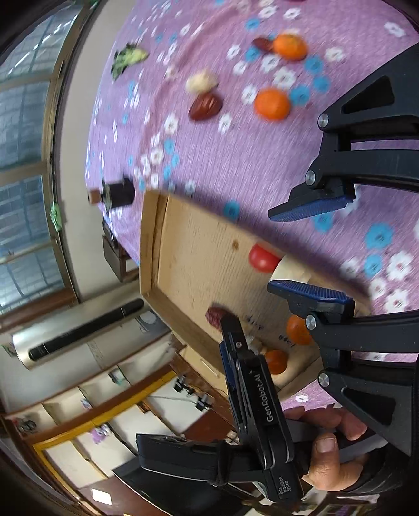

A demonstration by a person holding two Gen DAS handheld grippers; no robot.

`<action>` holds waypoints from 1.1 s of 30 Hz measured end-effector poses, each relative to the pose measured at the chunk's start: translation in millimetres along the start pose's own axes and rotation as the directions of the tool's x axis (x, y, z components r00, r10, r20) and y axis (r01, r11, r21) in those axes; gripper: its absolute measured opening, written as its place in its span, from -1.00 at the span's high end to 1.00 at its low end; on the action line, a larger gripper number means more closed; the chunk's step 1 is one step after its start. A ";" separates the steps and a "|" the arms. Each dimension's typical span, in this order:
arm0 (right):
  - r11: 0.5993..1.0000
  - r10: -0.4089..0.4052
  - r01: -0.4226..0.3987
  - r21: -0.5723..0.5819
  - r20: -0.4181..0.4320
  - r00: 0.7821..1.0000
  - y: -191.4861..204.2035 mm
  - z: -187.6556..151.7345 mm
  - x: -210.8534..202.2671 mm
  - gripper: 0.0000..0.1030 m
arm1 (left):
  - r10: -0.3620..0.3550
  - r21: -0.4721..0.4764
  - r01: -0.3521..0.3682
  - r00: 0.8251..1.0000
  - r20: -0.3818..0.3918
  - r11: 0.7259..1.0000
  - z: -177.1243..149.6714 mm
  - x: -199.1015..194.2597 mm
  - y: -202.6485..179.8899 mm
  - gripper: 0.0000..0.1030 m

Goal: Organize fruits
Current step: 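Open the left gripper to drop the date while the right gripper releases the tomato, then grasp an orange with the left gripper while the right gripper grasps a red tomato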

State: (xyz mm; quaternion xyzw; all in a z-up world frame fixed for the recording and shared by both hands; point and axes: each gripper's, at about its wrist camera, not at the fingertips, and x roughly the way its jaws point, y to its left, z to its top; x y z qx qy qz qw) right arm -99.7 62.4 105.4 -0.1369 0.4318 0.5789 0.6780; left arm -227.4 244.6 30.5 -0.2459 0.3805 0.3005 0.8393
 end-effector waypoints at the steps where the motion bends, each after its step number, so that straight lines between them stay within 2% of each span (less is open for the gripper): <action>1: 1.000 -0.008 0.008 0.013 0.007 1.000 -6.3 -3.6 -6.2 0.21 | 0.000 0.015 0.000 1.000 -0.001 1.000 -0.8 0.0 -7.0 0.10; 6: 0.996 -0.059 0.058 0.061 0.026 0.998 -35.0 -18.6 -29.4 0.19 | -0.029 0.072 0.029 1.000 -0.009 0.997 -5.1 -1.3 -36.7 0.09; 10: 0.990 -0.092 0.087 0.115 0.038 0.995 -61.3 -31.2 -46.8 0.14 | -0.046 0.103 0.047 0.999 -0.009 0.994 -8.0 -2.8 -61.8 -0.23; 16: 0.972 -0.154 0.141 0.187 0.055 0.987 -99.8 -46.8 -71.6 0.14 | -0.112 0.134 0.117 0.993 -0.046 0.984 -16.7 0.7 -95.6 -0.25; 19: 0.959 -0.189 0.170 0.226 0.063 0.980 -119.1 -54.3 -84.2 0.12 | -0.133 0.147 0.144 0.988 -0.077 0.979 -21.5 5.8 -116.1 -0.63; 24: 0.939 -0.228 0.201 0.278 0.067 0.971 -144.6 -65.0 -96.3 0.10 | -0.175 0.213 0.178 0.984 -0.029 0.961 -27.7 6.7 -151.7 -0.63; 30: 0.920 -0.270 0.237 0.313 0.067 0.960 -167.2 -73.9 -105.7 0.10 | -0.262 0.130 0.264 0.965 -0.031 0.956 -29.6 26.1 -161.7 -0.63; 33: 0.913 -0.293 0.260 0.315 0.060 0.954 -176.1 -73.8 -104.4 0.10 | -0.270 0.118 0.277 0.960 -0.070 0.954 -29.4 37.4 -165.1 -0.63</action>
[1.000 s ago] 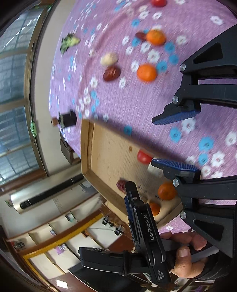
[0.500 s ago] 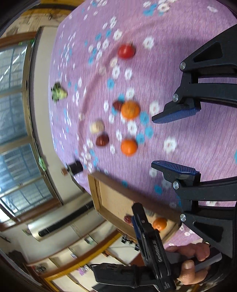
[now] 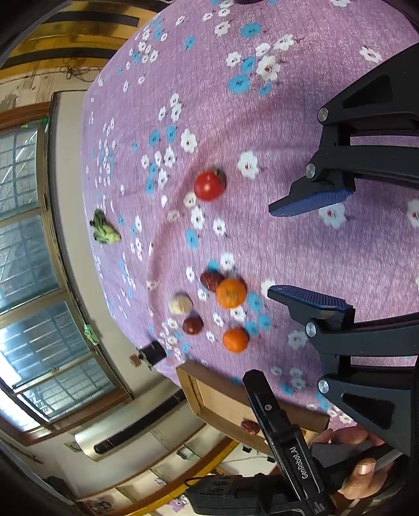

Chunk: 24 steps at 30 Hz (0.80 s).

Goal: Organize fruits
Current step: 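Grasp an orange with the left gripper while the right gripper grasps a red tomato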

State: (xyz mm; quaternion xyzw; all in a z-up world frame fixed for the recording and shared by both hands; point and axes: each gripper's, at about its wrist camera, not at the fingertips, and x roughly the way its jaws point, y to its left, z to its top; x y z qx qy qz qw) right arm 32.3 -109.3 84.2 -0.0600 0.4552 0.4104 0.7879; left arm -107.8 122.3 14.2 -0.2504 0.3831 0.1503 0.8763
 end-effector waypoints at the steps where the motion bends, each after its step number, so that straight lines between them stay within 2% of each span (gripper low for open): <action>1: 1.000 -0.010 0.010 -0.001 -0.001 1.000 -1.2 2.0 1.8 0.10 | 0.002 0.010 -0.002 1.000 -0.021 1.000 1.2 5.0 -0.3 -0.63; 5: 0.999 -0.052 0.052 -0.010 0.010 0.999 -8.9 11.3 10.3 0.10 | 0.120 0.098 -0.116 0.992 -0.036 0.988 7.1 20.7 -5.2 -0.63; 8: 0.994 -0.100 0.101 -0.033 0.016 0.995 -12.2 20.6 19.6 0.10 | 0.135 0.116 -0.130 0.990 -0.040 0.985 11.1 26.6 -4.5 -0.63; 13: 0.987 -0.151 0.151 -0.047 -0.005 0.988 -21.7 36.5 42.3 0.10 | 0.237 0.167 -0.233 0.972 -0.002 0.958 23.2 38.8 -6.6 -0.62; 15: 0.983 -0.171 0.170 -0.063 -0.016 0.985 -23.1 41.6 52.6 0.08 | 0.251 0.186 -0.246 0.968 -0.001 0.951 26.5 45.0 -7.5 -0.59; 17: 0.980 -0.188 0.186 -0.074 -0.021 0.982 -23.3 45.1 59.8 0.07 | 0.260 0.201 -0.253 0.965 -0.010 0.946 28.8 53.6 -8.1 -0.29; 18: 0.979 -0.191 0.189 -0.077 -0.023 0.981 -23.7 46.0 62.4 0.07 | 0.261 0.208 -0.251 0.965 -0.021 0.945 28.8 58.5 -8.2 -0.20; 19: 0.978 -0.196 0.193 -0.078 -0.028 0.980 -24.6 47.0 66.4 0.08 | 0.257 0.212 -0.244 0.966 -0.036 0.946 28.0 64.0 -7.6 0.02; 20: 0.977 -0.203 0.200 -0.078 -0.030 0.979 -25.1 47.2 69.0 0.13 | 0.247 0.213 -0.233 0.968 -0.043 0.949 26.6 67.0 -7.2 0.10; 21: 0.975 -0.212 0.209 -0.080 -0.033 0.977 -26.1 46.6 71.9 0.13 | 0.251 0.221 -0.241 0.968 -0.017 0.945 25.4 66.3 -8.8 0.15; 23: 0.973 -0.221 0.218 -0.079 -0.028 0.975 -27.8 45.0 72.9 0.33 | 0.229 0.231 -0.220 0.973 -0.013 0.948 24.0 64.7 -11.2 0.41; 24: 0.975 -0.213 0.210 -0.075 -0.024 0.977 -28.3 44.1 70.8 0.33 | 0.230 0.232 -0.220 0.973 -0.015 0.947 23.6 64.1 -11.4 0.41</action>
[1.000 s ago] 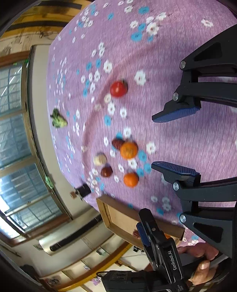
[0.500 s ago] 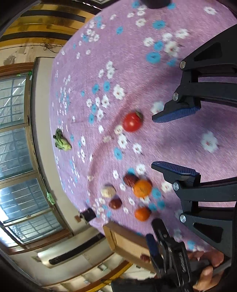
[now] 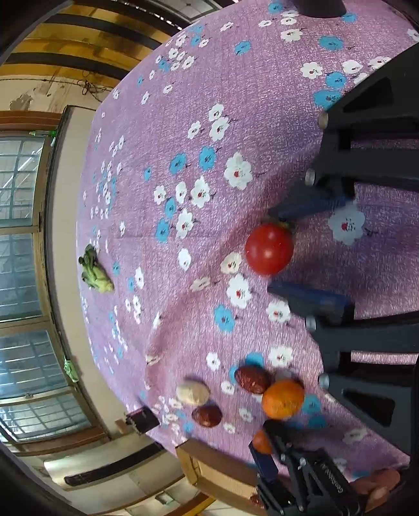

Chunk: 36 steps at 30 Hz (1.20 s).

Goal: Organize fruits
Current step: 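Grasp an orange with the left gripper while the right gripper grasps a red tomato, then carry the orange and tomato over the tray and open both grippers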

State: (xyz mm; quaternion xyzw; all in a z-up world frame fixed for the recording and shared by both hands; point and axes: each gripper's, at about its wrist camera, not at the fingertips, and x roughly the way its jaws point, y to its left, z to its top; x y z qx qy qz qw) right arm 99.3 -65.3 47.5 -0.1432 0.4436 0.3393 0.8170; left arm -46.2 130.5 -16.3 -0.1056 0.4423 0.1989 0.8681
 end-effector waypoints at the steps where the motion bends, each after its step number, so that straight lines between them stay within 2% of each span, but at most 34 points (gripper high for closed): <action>1: 1.000 0.007 -0.007 0.003 0.001 1.000 -0.2 -0.4 -1.7 0.34 | -0.004 -0.003 0.004 1.000 0.001 1.000 -0.7 -1.1 0.8 0.41; 8: 0.997 0.073 -0.074 0.013 0.041 0.996 9.9 -6.4 -30.5 0.35 | -0.019 -0.021 0.019 1.000 0.011 1.000 -8.1 -15.6 8.9 0.41; 15: 0.989 0.146 -0.145 -0.020 0.053 0.988 41.6 -10.4 -50.0 0.35 | -0.001 -0.038 0.003 0.999 0.039 0.999 -13.2 -31.7 22.2 0.41; 23: 0.978 0.199 -0.195 -0.077 0.046 0.979 79.0 -14.6 -59.5 0.35 | 0.022 -0.077 -0.016 0.997 0.074 0.997 -20.3 -53.6 48.2 0.41; 36: 0.951 0.266 -0.258 -0.172 0.027 0.964 141.9 -15.6 -65.0 0.35 | 0.049 -0.129 -0.038 0.995 0.084 0.991 -30.5 -70.1 85.3 0.41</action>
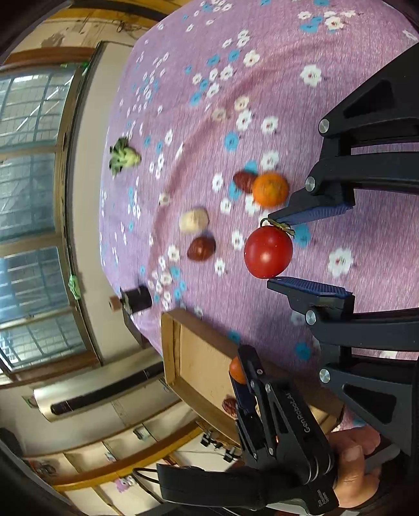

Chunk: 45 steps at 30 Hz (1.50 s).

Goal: Organize fruits
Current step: 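Carry the orange and tomato over the tray and open both grippers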

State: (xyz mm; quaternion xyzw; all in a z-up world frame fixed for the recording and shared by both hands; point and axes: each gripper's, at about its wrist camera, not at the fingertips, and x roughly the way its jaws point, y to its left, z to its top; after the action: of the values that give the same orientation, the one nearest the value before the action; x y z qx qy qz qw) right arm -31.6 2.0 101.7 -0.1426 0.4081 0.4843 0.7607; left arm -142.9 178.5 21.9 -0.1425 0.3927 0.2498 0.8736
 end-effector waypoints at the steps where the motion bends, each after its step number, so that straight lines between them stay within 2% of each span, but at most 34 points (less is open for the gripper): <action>1: 1.000 0.004 -0.004 -0.004 -0.001 1.000 1.8 0.5 1.2 0.35 | 0.003 -0.003 -0.003 1.000 0.000 1.000 -0.2 -1.1 3.0 0.41; 25: 0.987 0.113 -0.116 -0.110 -0.033 0.993 76.0 18.1 24.7 0.36 | 0.046 -0.077 -0.046 0.999 0.006 0.996 -0.7 -15.6 67.8 0.41; 37: 0.968 0.173 -0.184 -0.170 -0.080 0.982 128.4 42.3 70.7 0.36 | 0.107 -0.183 -0.107 0.994 -0.009 0.977 19.8 -10.5 140.8 0.41; 45: 0.955 0.174 -0.202 -0.218 -0.143 0.974 156.0 46.6 108.3 0.36 | 0.121 -0.201 -0.130 0.991 -0.057 0.971 27.1 11.1 158.1 0.41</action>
State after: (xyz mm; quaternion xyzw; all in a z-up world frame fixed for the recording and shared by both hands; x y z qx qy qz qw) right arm -120.8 174.1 76.5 -0.2200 0.4066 0.5890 0.6629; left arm -206.6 326.0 22.9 -0.2119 0.3925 0.3402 0.8278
